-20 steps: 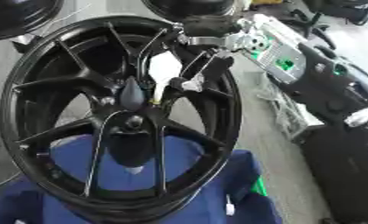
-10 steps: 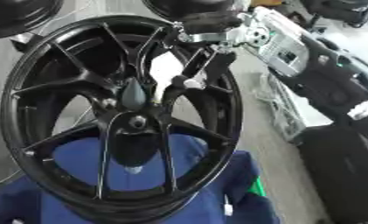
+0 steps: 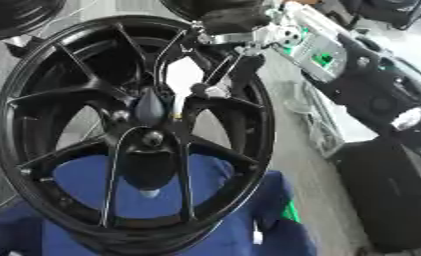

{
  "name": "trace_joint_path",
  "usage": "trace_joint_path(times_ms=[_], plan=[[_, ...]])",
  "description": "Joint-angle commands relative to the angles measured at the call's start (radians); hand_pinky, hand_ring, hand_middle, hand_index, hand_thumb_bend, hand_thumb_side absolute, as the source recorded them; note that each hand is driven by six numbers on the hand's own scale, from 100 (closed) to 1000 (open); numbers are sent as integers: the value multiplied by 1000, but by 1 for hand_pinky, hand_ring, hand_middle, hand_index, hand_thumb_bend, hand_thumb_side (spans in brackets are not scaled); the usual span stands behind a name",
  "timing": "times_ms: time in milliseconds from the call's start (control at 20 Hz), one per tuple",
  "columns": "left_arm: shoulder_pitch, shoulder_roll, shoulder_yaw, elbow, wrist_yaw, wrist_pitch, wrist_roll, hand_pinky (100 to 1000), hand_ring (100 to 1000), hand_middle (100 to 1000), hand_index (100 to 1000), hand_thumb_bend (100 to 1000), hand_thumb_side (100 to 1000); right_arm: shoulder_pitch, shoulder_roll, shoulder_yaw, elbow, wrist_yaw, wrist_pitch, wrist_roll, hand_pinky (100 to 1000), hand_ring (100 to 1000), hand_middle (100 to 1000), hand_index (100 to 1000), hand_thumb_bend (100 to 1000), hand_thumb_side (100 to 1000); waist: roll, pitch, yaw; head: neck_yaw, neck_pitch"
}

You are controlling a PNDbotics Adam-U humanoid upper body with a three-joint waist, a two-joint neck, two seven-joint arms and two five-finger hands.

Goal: Pull the pin out of the wheel hub.

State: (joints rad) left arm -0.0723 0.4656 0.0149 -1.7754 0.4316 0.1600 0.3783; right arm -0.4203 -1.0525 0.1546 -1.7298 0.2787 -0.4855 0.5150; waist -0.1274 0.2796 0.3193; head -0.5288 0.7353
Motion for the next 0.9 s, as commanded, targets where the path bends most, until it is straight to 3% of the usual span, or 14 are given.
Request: trace_joint_path(times_ms=[50, 900], plan=[[-7, 25, 8, -20, -8, -1, -1, 710, 807, 744, 766, 100, 817, -6, -37, -13, 6, 20, 3, -11, 769, 587, 302, 400, 100, 395, 6, -9, 3, -9, -14], [-8, 28, 3, -17, -11, 2, -8, 713, 808, 745, 767, 100, 819, 17, -76, -37, 1, -14, 7, 9, 743, 549, 224, 325, 100, 406, 1, -8, 6, -24, -16]])
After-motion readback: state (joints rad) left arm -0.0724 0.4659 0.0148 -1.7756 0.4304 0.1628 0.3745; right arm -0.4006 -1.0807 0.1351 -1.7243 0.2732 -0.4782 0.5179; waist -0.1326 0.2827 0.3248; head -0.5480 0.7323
